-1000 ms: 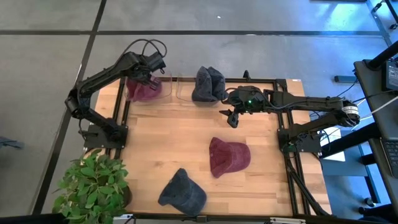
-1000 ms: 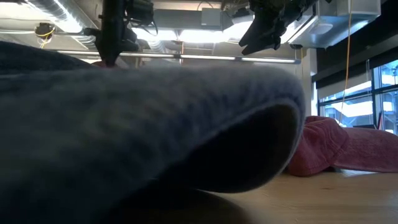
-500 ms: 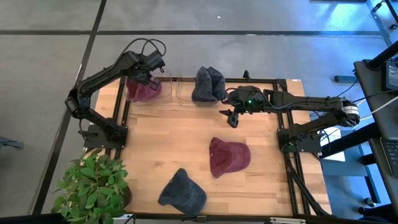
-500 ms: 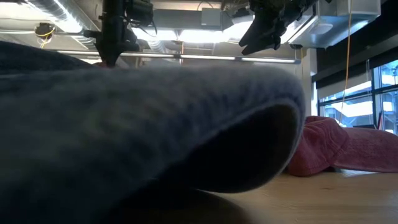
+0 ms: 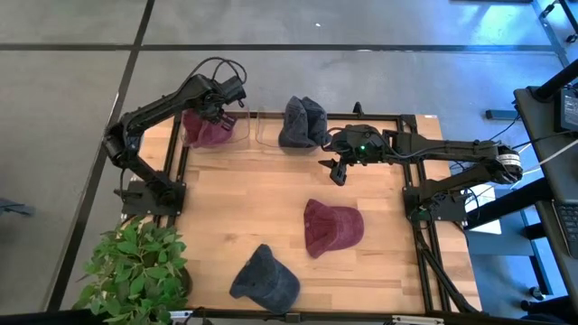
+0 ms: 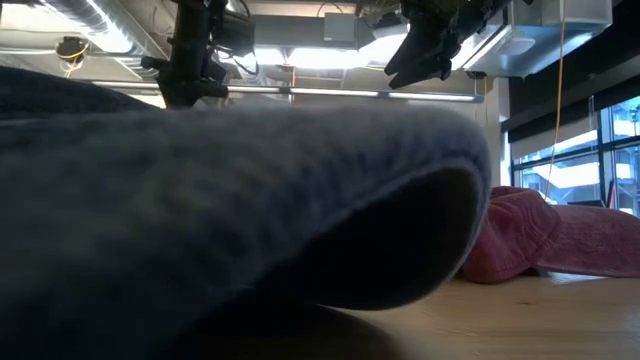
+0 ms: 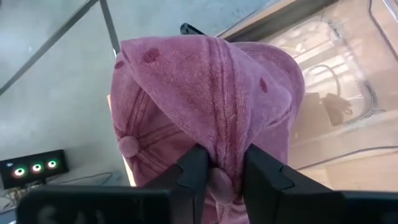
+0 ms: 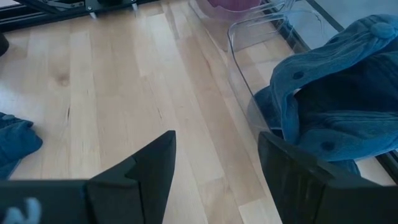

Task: Pick & Place hat
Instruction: Put the left dark red cap into the left transparent bin, then put the dark red cap into the left transparent bin

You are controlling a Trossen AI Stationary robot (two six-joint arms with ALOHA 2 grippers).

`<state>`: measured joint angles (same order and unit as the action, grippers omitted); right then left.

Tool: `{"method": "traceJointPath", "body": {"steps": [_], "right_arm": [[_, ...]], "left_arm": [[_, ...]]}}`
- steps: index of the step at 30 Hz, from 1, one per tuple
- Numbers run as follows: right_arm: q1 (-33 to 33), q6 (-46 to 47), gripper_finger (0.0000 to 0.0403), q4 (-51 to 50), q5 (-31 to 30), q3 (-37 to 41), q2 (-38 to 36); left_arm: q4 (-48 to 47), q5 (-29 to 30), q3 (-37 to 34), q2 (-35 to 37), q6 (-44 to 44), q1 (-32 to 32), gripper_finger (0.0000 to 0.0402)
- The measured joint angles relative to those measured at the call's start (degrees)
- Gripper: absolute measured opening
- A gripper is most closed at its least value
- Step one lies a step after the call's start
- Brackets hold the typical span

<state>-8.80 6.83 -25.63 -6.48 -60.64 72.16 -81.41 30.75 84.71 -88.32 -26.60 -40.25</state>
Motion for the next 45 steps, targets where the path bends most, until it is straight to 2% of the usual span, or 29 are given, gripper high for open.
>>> {"method": "traceJointPath", "body": {"steps": [4, 12, 15, 24, 27, 32, 37, 41, 45], "right_arm": [[0.0, 0.0, 0.0227, 0.0, 0.0, 0.0, 0.0], [0.0, -1.1, 0.0227, 0.0, 0.0, 0.0, 0.0], [0.0, -1.1, 0.0227, 0.0, 0.0, 0.0, 0.0], [0.0, -1.1, 0.0227, 0.1, 0.0, 0.0, 0.0], [0.0, -1.1, 0.0227, -1.0, 0.2, 0.0, 0.0], [0.0, -3.0, 0.0227, -4.9, 6.6, 0.0, 0.0], [2.0, -7.0, 0.0227, -7.2, 13.9, 0.0, 0.0], [5.0, -8.6, 0.0227, -8.0, 14.6, 0.0, 0.0], [7.7, -3.6, 0.0227, -12.4, 14.7, 0.0, 0.0]], "left_arm": [[-0.1, -0.2, 0.0, 0.0, -0.2, 0.0, 0.0097], [-1.2, 0.0, 0.0, 2.4, -0.4, 0.0, 0.0184], [-1.1, -0.3, 0.3, 3.6, -0.6, 0.0, 0.0206], [-1.1, -0.5, 1.0, 7.5, -3.5, 0.0, 0.0213], [-0.6, -3.3, 1.0, 8.6, -4.4, 1.2, 0.0213], [5.0, -8.5, 1.0, 10.2, -4.3, 6.8, 0.0213], [13.7, -14.0, 1.0, 10.8, -4.9, 16.5, 0.0211], [19.9, -14.4, 1.1, 10.4, -8.4, 24.7, 0.0212], [26.2, -14.2, 0.1, 9.4, -13.2, 32.5, 0.021]]}}
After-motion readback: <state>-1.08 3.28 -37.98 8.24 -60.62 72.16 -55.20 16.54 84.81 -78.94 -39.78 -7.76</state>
